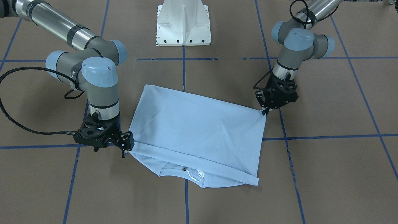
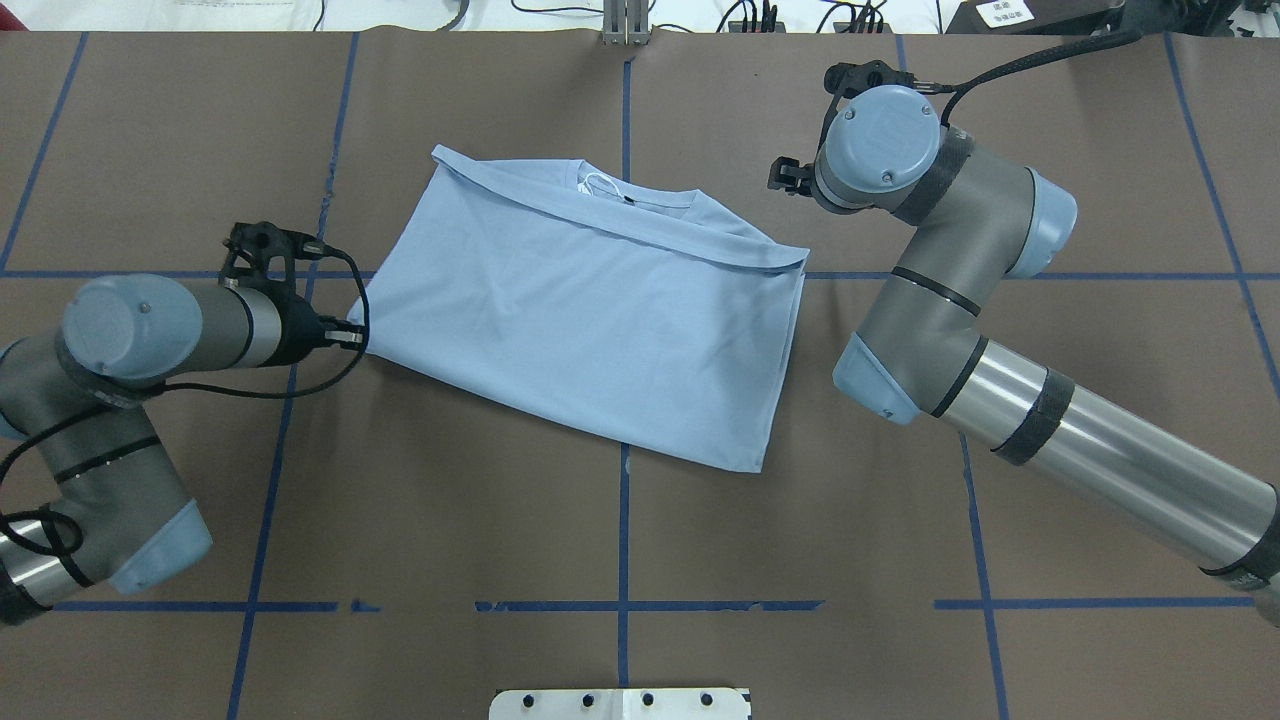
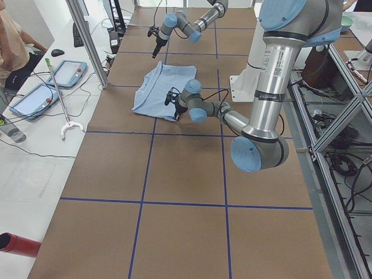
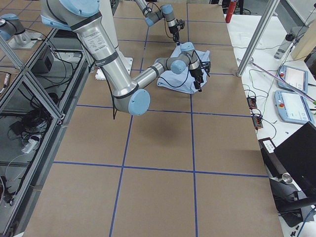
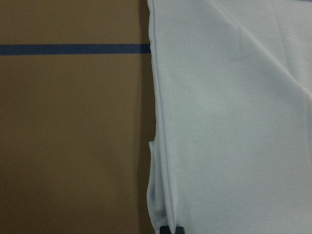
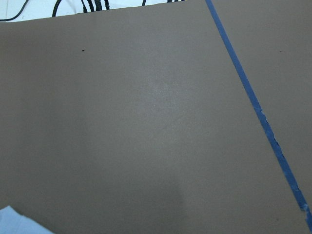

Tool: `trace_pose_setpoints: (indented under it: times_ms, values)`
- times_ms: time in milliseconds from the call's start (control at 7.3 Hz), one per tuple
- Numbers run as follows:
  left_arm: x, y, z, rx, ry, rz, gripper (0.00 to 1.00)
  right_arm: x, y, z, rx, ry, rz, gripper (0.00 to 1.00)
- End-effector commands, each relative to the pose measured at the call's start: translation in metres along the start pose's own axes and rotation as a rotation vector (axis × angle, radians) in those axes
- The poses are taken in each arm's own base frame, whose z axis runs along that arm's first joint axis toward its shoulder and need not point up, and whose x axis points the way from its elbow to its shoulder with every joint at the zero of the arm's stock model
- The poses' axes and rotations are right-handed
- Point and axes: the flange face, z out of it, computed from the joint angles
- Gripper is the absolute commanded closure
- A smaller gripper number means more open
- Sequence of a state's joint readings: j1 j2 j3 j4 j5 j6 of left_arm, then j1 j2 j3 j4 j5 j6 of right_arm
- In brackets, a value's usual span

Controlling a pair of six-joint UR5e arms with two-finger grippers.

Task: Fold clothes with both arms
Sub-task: 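Drag the shirt edge away with the left gripper while the right reaches over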

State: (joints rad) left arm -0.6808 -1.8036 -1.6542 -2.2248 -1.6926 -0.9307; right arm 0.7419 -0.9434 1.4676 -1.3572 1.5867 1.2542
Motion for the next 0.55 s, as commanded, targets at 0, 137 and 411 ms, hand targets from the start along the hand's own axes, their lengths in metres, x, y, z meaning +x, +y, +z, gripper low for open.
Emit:
trace_pose_setpoints:
  times_ms: [0,137,411]
  values:
    - [-0.042,-0.086,0.03,0.056,-0.101,0.042,1.0,-0.001,0.0,-0.001,0.001,-0.003,0.007,0.0]
    - [-0.047,-0.136,0.05,0.068,-0.144,0.046,1.0,-0.003,0.001,-0.001,0.0,-0.005,0.008,0.0]
    - [-0.052,-0.202,0.081,0.102,-0.186,0.023,1.0,-0.005,0.0,-0.007,0.004,-0.016,0.009,0.0]
